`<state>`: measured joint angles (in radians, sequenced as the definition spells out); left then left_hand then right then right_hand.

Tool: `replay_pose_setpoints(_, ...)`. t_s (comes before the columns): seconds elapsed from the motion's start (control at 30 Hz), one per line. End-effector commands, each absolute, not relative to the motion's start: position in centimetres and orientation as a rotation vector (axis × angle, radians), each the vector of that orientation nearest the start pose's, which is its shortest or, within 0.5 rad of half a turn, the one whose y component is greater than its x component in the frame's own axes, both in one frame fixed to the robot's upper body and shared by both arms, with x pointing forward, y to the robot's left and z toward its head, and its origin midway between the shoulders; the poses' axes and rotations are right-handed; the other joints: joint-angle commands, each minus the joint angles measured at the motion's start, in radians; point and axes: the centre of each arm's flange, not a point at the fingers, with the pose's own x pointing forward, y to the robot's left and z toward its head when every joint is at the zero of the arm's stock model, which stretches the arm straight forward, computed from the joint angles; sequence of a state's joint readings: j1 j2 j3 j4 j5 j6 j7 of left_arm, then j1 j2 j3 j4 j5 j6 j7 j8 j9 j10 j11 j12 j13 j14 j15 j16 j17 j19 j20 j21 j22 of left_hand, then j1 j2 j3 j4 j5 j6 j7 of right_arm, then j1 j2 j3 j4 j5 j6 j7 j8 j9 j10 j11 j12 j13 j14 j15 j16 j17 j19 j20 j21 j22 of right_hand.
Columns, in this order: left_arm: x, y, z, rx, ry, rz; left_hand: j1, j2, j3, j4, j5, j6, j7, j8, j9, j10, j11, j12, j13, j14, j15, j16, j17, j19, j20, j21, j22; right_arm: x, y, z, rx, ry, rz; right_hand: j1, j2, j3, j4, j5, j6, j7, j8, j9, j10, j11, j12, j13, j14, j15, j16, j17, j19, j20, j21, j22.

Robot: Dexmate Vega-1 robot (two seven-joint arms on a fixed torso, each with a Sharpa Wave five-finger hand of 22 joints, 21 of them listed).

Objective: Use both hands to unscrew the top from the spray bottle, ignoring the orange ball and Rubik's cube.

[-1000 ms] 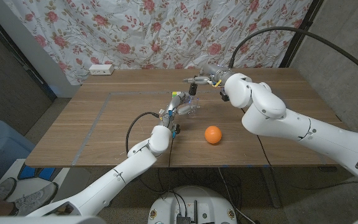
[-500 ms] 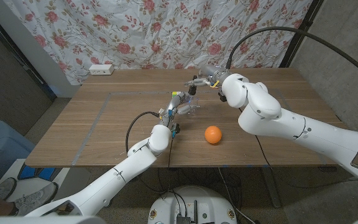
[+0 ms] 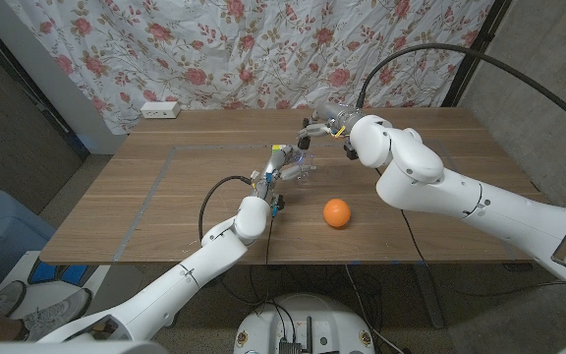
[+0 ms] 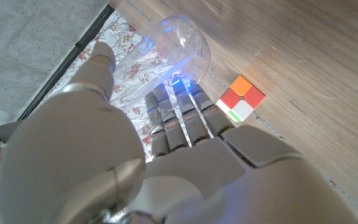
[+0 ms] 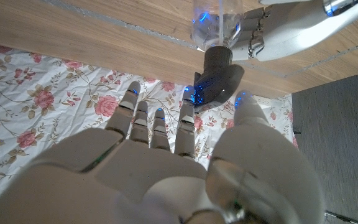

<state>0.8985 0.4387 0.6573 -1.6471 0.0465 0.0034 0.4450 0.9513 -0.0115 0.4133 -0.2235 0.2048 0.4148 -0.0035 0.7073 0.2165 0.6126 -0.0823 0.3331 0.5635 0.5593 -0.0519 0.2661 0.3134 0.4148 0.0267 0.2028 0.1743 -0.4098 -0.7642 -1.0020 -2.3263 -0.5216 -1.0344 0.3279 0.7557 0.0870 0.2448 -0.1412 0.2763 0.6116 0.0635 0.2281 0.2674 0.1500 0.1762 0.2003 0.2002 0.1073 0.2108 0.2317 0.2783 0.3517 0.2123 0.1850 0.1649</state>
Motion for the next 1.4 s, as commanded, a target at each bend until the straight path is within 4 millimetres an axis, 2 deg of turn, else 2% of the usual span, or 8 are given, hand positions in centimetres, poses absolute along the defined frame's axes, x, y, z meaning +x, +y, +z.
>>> replay_pose_setpoints(0.03,59.1,10.7,-5.4,0.496,-0.699,-0.081,-0.152,0.158,0.062,0.055,-0.002,0.054,0.011,0.003,0.003,0.023,-0.019,0.006,0.006,0.008,-0.059,-0.001,0.001,0.006,-0.001,0.002,0.004,48.8,-9.2,9.6,-1.343,-0.469,0.098,0.044,0.009,0.017,-0.024,0.024,0.005,-0.013,0.007,0.004,0.003,-0.004,0.003,0.0,0.0,0.0,-0.003,-0.001,0.006,-0.002,0.005,0.005)
replay_pose_setpoints(0.27,58.9,10.8,-5.6,0.495,-0.693,-0.073,-0.154,0.159,0.062,0.056,-0.002,0.055,0.012,0.003,0.003,0.023,-0.018,0.006,0.006,0.008,-0.059,-0.001,0.001,0.006,-0.001,0.002,0.004,48.8,-9.5,9.5,-1.32,-0.474,0.115,0.064,0.012,0.029,-0.033,0.037,0.011,-0.02,0.009,0.005,0.005,-0.01,0.004,0.0,0.003,0.002,-0.002,-0.003,0.008,-0.002,0.005,0.004)
replay_pose_setpoints(0.63,58.7,10.8,-5.8,0.494,-0.689,-0.073,-0.156,0.159,0.064,0.056,-0.002,0.055,0.012,0.002,0.003,0.024,-0.019,0.005,0.007,0.008,-0.057,-0.002,0.001,0.006,-0.001,0.002,0.004,48.6,-9.9,9.5,-1.283,-0.479,0.131,0.146,0.024,0.076,-0.049,0.082,0.025,-0.046,0.017,0.01,0.008,-0.022,0.004,0.0,0.009,-0.006,-0.002,-0.009,0.013,-0.003,0.005,0.004)
replay_pose_setpoints(0.8,58.8,10.8,-5.7,0.494,-0.695,-0.083,-0.158,0.16,0.064,0.056,-0.002,0.056,0.013,0.002,0.003,0.024,-0.018,0.005,0.007,0.008,-0.058,-0.002,0.001,0.006,-0.001,0.002,0.004,48.6,-10.0,9.4,-1.273,-0.486,0.13,0.173,0.021,0.089,-0.05,0.096,0.024,-0.063,0.017,0.013,0.01,-0.025,0.005,0.0,0.011,-0.006,-0.001,-0.011,0.014,-0.003,0.004,0.003)
replay_pose_setpoints(0.83,58.8,10.8,-5.7,0.495,-0.692,-0.082,-0.159,0.16,0.064,0.057,-0.002,0.054,0.012,0.001,0.003,0.024,-0.019,0.005,0.007,0.008,-0.058,-0.002,0.002,0.006,-0.001,0.002,0.004,48.6,-10.1,9.4,-1.268,-0.488,0.129,0.18,0.018,0.091,-0.05,0.099,0.024,-0.073,0.018,0.014,0.009,-0.027,0.005,0.001,0.011,-0.005,-0.001,-0.012,0.014,-0.003,0.004,0.003)
replay_pose_setpoints(1.13,59.0,10.7,-5.6,0.494,-0.688,-0.089,-0.161,0.161,0.065,0.056,-0.002,0.055,0.013,0.001,0.003,0.024,-0.017,0.004,0.008,0.009,-0.057,-0.002,0.002,0.006,-0.001,0.002,0.004,48.9,-10.5,9.3,-1.23,-0.493,0.15,0.238,0.019,0.119,-0.051,0.122,0.038,-0.091,0.029,0.021,0.013,-0.045,0.005,0.001,0.021,-0.012,0.003,-0.013,0.022,-0.006,0.005,0.003)
replay_pose_setpoints(1.4,59.1,10.7,-5.5,0.492,-0.682,-0.094,-0.165,0.162,0.067,0.058,-0.003,0.056,0.013,0.0,0.003,0.022,-0.015,0.003,0.008,0.009,-0.056,-0.003,0.002,0.006,0.0,0.002,0.004,49.3,-10.8,9.4,-1.186,-0.498,0.179,0.273,0.014,0.133,-0.051,0.134,0.042,-0.112,0.036,0.027,0.013,-0.05,0.004,0.002,0.021,-0.015,0.004,-0.013,0.025,-0.006,0.005,0.003)
